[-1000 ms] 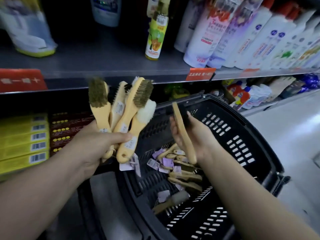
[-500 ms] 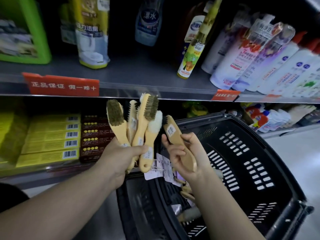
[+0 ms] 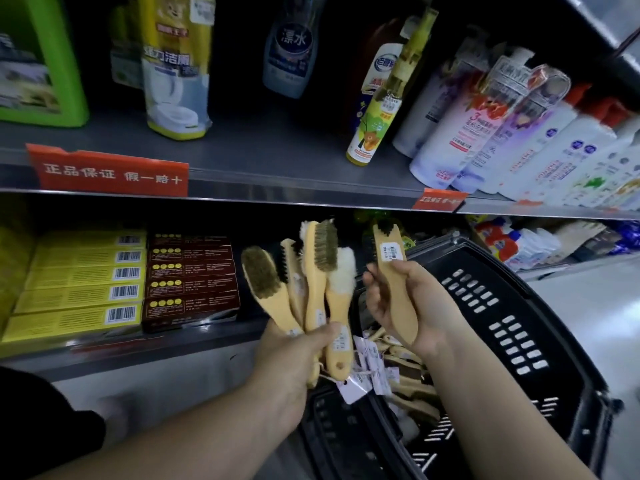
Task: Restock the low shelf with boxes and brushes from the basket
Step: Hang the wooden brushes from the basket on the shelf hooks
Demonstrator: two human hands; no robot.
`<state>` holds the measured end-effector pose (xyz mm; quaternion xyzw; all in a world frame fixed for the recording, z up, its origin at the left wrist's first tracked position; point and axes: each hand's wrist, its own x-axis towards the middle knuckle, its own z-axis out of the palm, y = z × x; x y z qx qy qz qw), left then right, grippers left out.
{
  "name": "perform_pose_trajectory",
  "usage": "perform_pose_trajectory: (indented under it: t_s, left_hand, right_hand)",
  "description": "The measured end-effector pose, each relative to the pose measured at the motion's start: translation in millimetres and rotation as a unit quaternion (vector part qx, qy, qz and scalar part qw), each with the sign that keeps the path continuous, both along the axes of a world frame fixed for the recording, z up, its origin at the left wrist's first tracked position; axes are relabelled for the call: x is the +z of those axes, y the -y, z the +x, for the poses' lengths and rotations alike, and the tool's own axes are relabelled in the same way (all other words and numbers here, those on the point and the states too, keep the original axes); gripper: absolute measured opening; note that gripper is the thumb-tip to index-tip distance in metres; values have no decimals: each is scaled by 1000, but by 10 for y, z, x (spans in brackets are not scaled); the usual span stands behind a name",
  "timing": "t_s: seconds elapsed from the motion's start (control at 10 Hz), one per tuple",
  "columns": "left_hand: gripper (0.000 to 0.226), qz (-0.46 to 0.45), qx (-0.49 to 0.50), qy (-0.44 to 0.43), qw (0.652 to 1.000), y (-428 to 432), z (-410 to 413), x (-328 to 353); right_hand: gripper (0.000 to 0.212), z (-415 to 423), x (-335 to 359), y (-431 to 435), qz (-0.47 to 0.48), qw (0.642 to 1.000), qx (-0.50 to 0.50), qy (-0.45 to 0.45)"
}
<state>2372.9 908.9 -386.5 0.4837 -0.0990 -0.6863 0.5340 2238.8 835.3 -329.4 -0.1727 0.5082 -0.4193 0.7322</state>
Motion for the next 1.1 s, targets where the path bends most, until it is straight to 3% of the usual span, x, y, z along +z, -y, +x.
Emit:
perform_pose_trajectory:
  t_s: [0.2,0.3,0.4,0.5,0.6,0.7,0.8,0.9,1.1]
  left_hand:
    - [29,31,141,73,987,102,565,-193]
    - [38,47,194,116,973,127,858,-345]
    - [34,78,221,155,960,176,1088,-449]
    - [25,126,187,175,958,289,1292,-464]
    - [33,119,173,183,960,481,1515,-406]
    - [33,136,55,274,950,686,1789,-522]
    - [35,106,-12,285,953,834,1954,-694]
    - [33,103,-36,224,968,888,1953,-746]
    - [30,73,-45,129,988,883,1823,-1013]
  right_hand:
    - [12,777,-253,517,4,996,34,-85]
    - [17,1270,-597,774,30,989,47,-137]
    - [19,1568,-964,851,83,985,24,-147]
    - [29,1711,-1364,787,89,985,6,-145]
    - [25,1782,-1669,737,71,976,16,-207]
    - [15,1665,-1984,704,17,967,-6,-254]
    - [29,1613,-2261,710,-17,955,-22,-295]
    - [21,1697,-2440,779,-26,961,-18,-276]
    - [25,1616,-2713,936,-37,948,-36,-314]
